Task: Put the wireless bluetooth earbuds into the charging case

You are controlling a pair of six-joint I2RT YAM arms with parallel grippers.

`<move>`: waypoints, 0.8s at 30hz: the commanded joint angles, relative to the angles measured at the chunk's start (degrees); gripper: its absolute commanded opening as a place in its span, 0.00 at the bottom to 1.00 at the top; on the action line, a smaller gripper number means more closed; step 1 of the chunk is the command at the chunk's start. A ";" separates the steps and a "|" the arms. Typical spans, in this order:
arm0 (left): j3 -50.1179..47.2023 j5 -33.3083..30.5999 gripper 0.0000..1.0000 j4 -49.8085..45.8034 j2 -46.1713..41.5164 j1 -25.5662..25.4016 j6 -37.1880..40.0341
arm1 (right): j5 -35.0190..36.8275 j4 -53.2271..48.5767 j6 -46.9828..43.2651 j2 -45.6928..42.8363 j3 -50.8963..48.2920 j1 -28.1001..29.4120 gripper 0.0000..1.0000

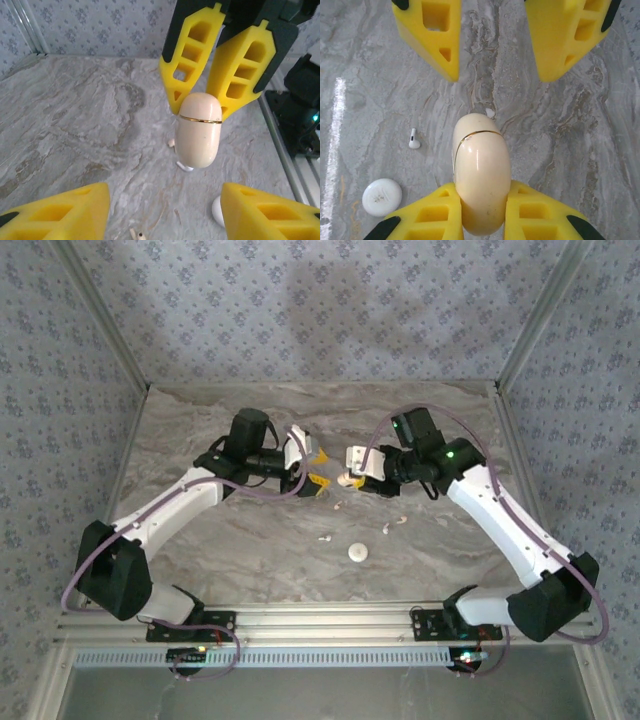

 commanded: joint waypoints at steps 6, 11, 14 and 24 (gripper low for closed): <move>1.91 1.57 0.60 -6.02 -1.75 0.16 5.07 | -0.94 6.73 0.67 -2.72 -2.58 2.26 0.20; 2.02 2.59 0.60 -6.15 -1.43 0.10 4.98 | -2.84 6.53 0.66 -2.24 -2.59 2.67 0.20; 2.22 3.75 0.60 -6.29 -1.36 0.10 4.99 | -3.99 6.64 0.88 -1.90 -2.61 2.70 0.20; 3.62 7.17 0.58 -7.21 -0.48 -0.10 5.64 | -4.18 7.98 2.61 -0.46 -2.16 3.03 0.20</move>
